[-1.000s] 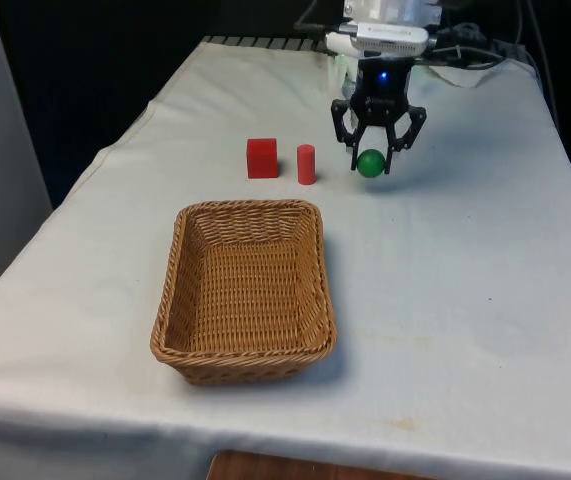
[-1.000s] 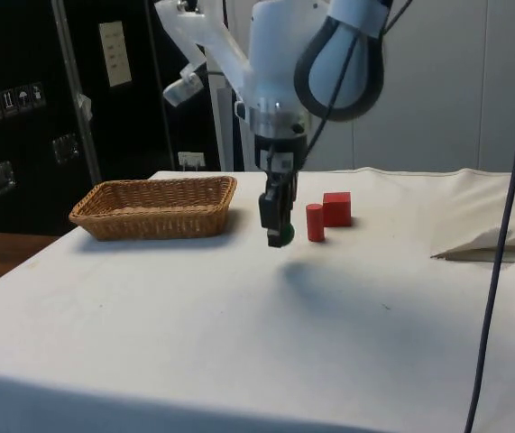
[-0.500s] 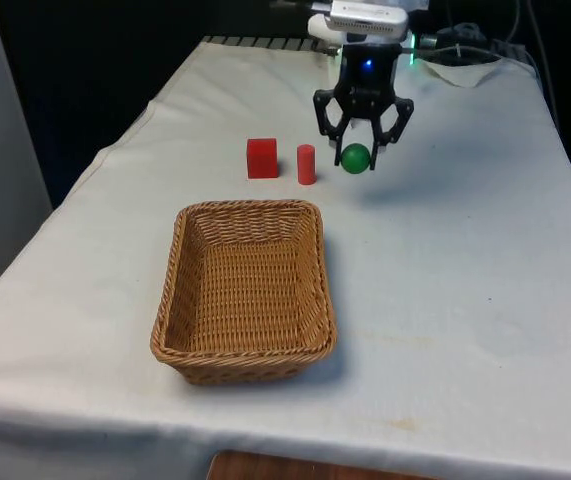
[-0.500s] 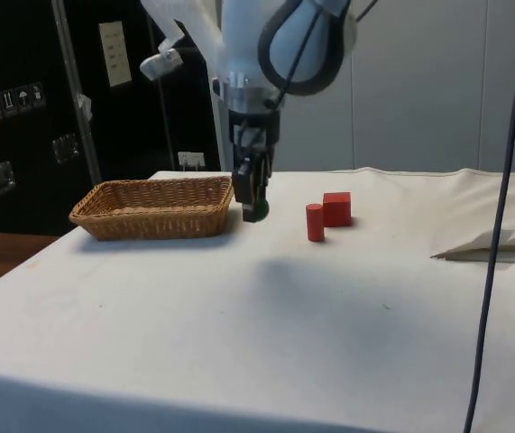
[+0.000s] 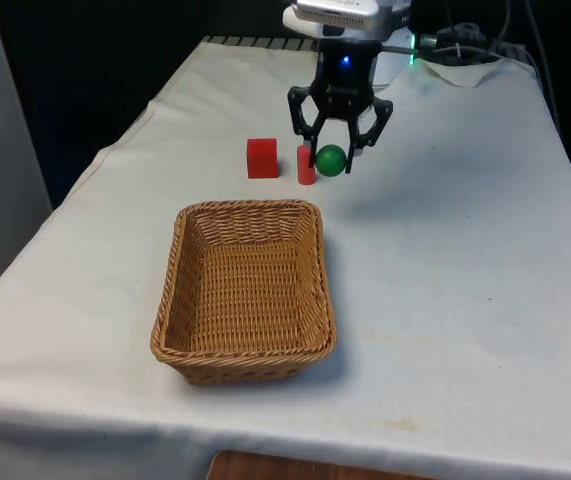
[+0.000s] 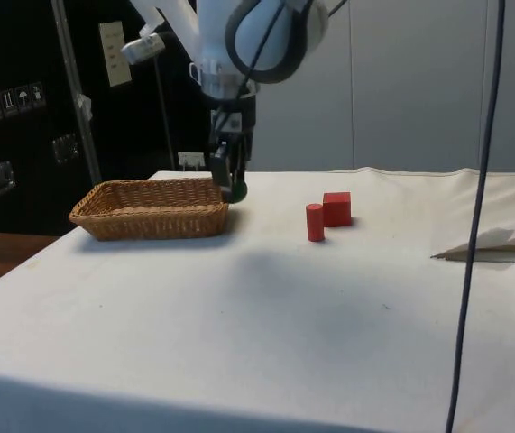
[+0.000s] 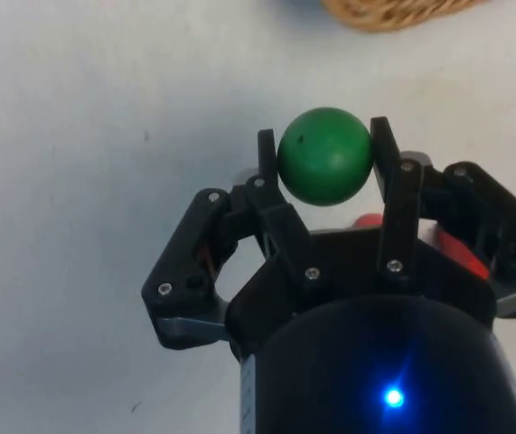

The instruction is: Pick up the object to the left of the cylinder and place it into the basket.

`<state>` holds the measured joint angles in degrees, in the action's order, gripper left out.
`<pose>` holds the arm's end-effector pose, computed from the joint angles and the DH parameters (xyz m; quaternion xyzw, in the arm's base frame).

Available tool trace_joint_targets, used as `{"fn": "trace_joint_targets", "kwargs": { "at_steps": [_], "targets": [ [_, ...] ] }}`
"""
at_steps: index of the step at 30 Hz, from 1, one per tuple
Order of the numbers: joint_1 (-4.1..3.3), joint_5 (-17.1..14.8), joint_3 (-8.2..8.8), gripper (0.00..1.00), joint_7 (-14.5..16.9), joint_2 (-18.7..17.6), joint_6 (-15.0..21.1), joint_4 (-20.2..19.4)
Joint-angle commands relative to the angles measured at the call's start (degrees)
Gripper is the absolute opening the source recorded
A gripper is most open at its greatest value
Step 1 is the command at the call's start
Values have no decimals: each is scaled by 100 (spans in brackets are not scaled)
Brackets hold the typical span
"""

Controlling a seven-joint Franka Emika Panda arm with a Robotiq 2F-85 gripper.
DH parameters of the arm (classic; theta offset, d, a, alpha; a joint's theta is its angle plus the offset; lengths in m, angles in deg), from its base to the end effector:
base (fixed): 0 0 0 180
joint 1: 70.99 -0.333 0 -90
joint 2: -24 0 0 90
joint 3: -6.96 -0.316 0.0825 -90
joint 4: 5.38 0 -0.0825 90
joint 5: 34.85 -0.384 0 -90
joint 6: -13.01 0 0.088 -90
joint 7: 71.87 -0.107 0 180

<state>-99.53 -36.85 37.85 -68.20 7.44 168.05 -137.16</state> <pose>0.5439 -0.0250 0.2551 0.9947 0.0112 0.0760 0.0679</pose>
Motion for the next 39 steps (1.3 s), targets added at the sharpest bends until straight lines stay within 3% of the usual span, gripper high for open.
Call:
{"fn": "trace_joint_targets", "kwargs": {
  "at_steps": [1, 9, 10, 11, 18, 19, 20, 21, 27, 28, 29, 37, 38, 39],
  "targets": [
    [74, -115, -63, 0, 120, -23, -80, 86],
    [138, -229, 34, 0, 258, -378, -286, 653],
    [63, -143, 115, 0, 178, -395, -229, 630],
    [138, -246, 46, 0, 275, -424, -304, 722],
    [195, -458, 132, 0, 458, -825, -487, 1295],
    [120, -384, 201, 0, 378, -808, -424, 1226],
    [132, -418, 206, 0, 401, -859, -441, 1301],
    [218, -521, 143, 0, 504, -940, -527, 1450],
    [281, -773, 201, 0, 676, -1364, -584, 1896],
    [189, -710, 286, 0, 602, -1329, -567, 1839],
    [298, -819, 206, 0, 705, -1432, -584, 1954],
    [407, -1392, 321, 0, 1094, -2172, -590, 2573],
    [321, -1381, 401, 0, 1060, -2177, -561, 2538],
    [418, -1450, 338, 0, 1134, -2246, -590, 2641]
  ]
}}
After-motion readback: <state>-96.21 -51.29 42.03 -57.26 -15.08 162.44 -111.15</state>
